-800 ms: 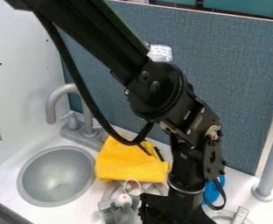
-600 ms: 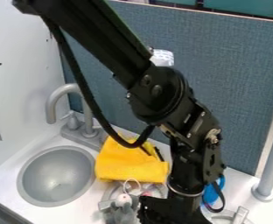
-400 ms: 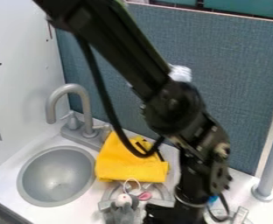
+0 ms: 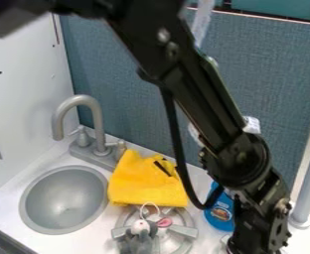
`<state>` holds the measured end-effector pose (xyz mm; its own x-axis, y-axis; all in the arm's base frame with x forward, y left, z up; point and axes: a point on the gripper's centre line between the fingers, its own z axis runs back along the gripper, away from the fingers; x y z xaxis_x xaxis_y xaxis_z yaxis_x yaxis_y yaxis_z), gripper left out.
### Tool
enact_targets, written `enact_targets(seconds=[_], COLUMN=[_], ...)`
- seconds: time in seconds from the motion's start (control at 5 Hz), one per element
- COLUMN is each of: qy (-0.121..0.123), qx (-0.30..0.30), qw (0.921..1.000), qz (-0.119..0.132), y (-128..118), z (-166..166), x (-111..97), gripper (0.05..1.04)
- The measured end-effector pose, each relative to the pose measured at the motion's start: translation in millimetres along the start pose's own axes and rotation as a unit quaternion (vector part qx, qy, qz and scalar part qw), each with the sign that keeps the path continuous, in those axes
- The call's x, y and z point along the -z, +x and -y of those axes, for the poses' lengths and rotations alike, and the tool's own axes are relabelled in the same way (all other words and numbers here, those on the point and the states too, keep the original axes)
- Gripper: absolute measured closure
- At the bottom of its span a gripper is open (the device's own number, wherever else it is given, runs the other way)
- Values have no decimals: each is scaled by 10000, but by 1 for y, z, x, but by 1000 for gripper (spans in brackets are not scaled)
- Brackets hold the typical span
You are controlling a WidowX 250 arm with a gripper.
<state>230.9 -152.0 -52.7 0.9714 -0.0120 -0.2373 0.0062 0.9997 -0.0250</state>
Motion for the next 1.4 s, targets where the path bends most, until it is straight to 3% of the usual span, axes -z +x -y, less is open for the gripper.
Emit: enact_targets(seconds=[0.4,0.6,1.0,1.2,1.4], qy=[97,80,-19,100,168], qx=[-119,-21,-54,-90,-147], qw=[9997,9996,9994,9992,9991], qz=[-169,-280,-353,-366,-361], y=[24,26,26,27,24], z=[10,22,27,24,20], x=[19,32,36,37,39], gripper=[81,81,119,368,477])
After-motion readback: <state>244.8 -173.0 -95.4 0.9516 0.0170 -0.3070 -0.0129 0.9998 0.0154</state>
